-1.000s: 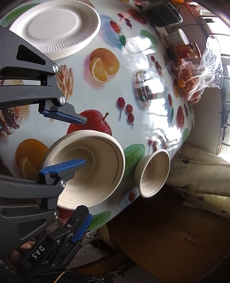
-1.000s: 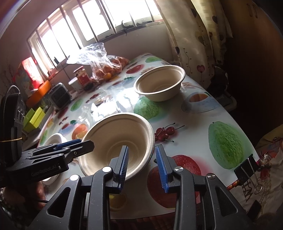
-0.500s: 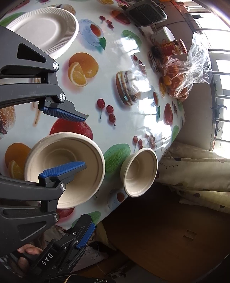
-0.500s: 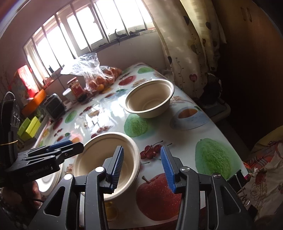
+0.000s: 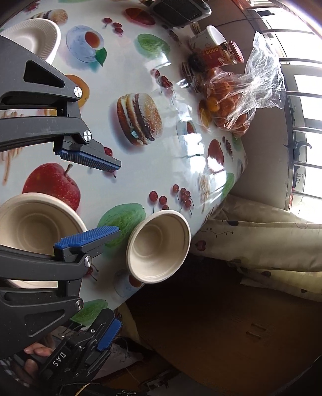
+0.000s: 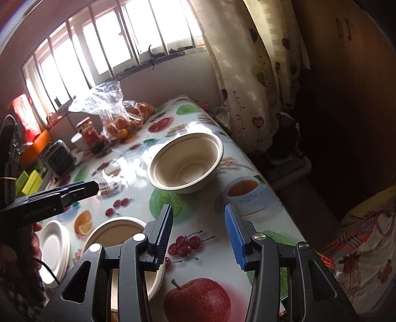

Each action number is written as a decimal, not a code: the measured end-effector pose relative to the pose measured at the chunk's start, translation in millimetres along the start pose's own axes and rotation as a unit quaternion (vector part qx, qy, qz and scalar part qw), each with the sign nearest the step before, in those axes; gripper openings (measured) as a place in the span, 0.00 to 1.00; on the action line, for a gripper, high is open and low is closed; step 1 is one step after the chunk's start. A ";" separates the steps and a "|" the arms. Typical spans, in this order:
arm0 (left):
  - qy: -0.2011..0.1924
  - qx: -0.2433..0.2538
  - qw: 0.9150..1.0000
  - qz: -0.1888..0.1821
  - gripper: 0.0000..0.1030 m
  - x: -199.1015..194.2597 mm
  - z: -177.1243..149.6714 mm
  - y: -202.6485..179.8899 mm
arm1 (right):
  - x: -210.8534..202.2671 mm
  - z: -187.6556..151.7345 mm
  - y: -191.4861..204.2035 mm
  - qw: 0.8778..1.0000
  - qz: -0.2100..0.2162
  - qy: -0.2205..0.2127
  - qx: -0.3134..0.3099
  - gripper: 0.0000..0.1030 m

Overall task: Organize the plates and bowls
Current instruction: 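Close the right gripper on the next beige bowl rim while the left gripper grasps a bowl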

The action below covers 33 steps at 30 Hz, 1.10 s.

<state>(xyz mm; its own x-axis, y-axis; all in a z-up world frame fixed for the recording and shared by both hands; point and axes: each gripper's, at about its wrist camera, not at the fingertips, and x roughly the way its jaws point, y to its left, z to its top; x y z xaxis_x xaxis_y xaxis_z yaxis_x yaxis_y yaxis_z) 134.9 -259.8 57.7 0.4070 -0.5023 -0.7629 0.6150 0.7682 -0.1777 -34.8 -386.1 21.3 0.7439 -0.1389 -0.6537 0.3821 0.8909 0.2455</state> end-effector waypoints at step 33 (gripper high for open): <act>0.069 0.010 0.997 -0.035 0.47 89.1 53.0 -2.2 | 75.8 40.3 -18.0 0.999 0.008 0.040 0.003 0.42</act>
<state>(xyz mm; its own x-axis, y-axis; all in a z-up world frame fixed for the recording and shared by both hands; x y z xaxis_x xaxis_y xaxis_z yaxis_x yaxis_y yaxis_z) 205.6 -327.3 23.1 0.2664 -0.4935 -0.8279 0.6522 0.7248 -0.2222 36.8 -430.1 -3.8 0.7035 -0.0896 -0.7050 0.3746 0.8898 0.2607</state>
